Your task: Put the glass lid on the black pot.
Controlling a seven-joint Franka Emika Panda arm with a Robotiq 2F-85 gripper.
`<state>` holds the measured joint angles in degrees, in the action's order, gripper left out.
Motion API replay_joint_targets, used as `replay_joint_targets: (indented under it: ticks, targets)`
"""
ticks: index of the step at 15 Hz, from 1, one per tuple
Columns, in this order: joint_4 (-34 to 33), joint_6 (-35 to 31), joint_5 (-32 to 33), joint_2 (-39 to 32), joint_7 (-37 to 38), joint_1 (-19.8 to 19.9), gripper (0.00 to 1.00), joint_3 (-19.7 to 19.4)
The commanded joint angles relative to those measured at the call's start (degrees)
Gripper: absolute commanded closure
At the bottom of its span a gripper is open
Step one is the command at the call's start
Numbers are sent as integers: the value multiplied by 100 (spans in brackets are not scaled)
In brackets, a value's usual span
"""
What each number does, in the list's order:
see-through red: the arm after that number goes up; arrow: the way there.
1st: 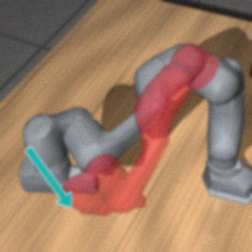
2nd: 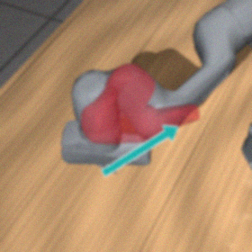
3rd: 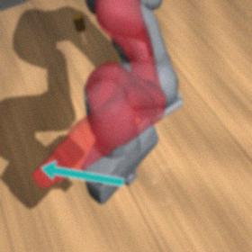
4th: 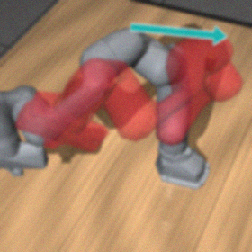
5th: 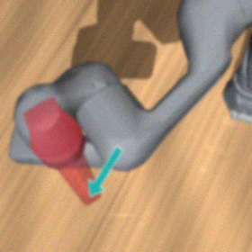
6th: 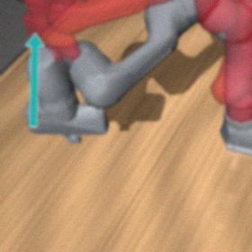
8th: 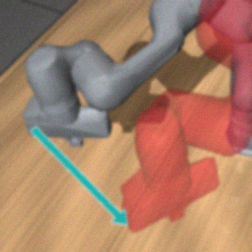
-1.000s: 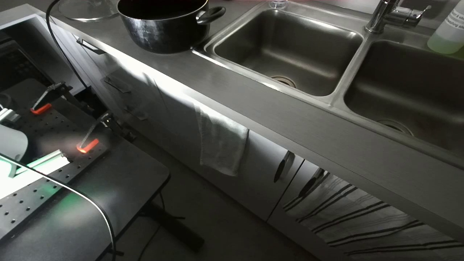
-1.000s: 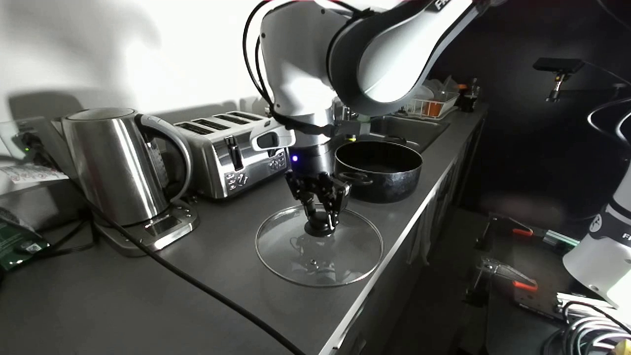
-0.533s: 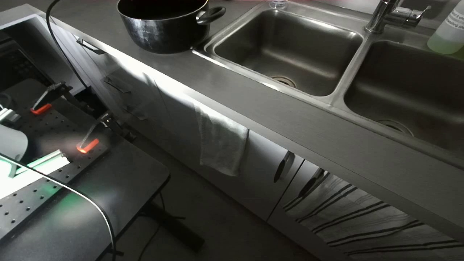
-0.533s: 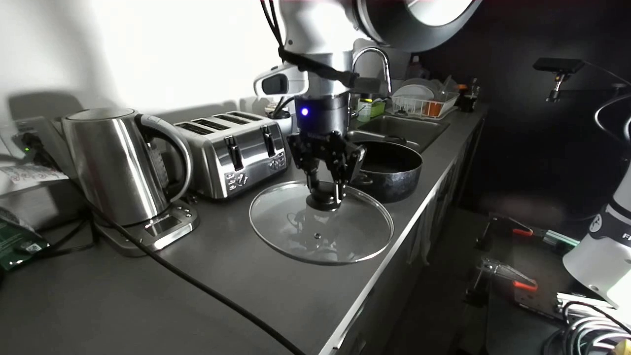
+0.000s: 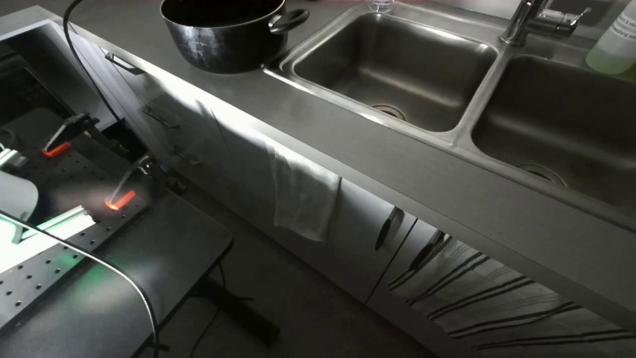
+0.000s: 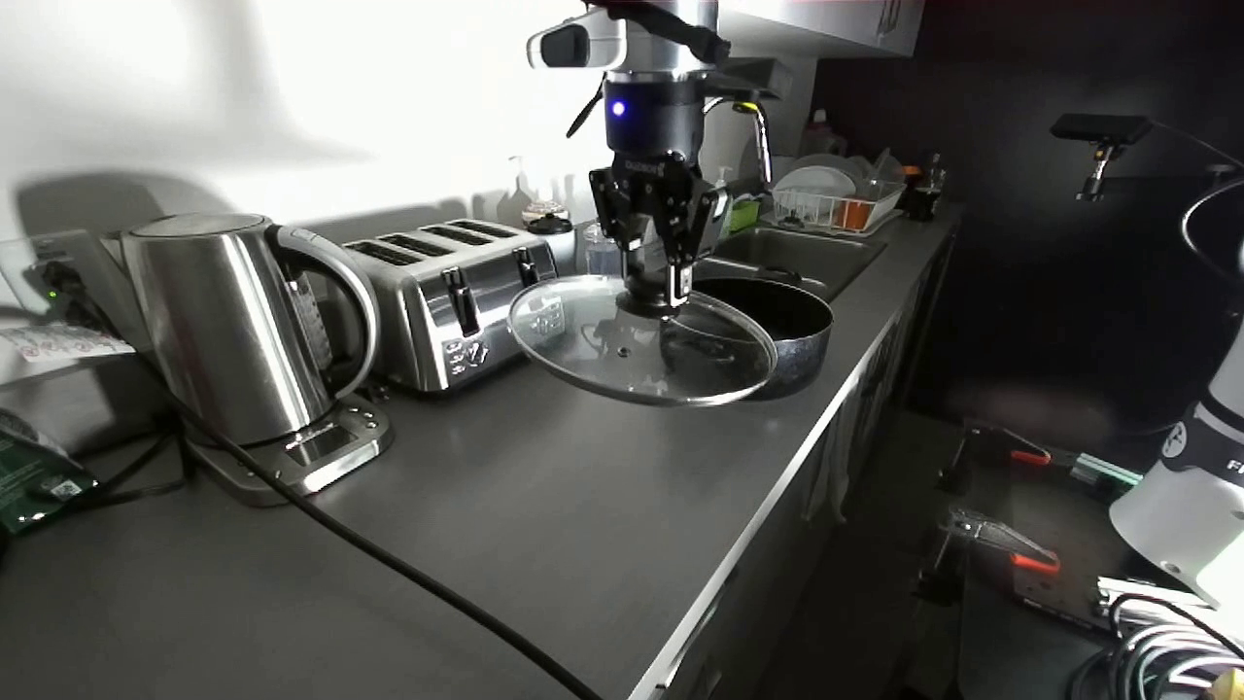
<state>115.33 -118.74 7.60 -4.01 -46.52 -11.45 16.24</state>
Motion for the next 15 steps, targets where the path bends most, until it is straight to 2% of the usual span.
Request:
replay_joint_targets:
  ticks: [1, 9, 15]
  targets:
    - [-216, 251, -77, 44, 202, 154, 75, -322]
    - [-393, 390, -167, -232, 611, 682, 75, -941]
    - [-506, 490, -256, -454, 946, 970, 75, -1193]
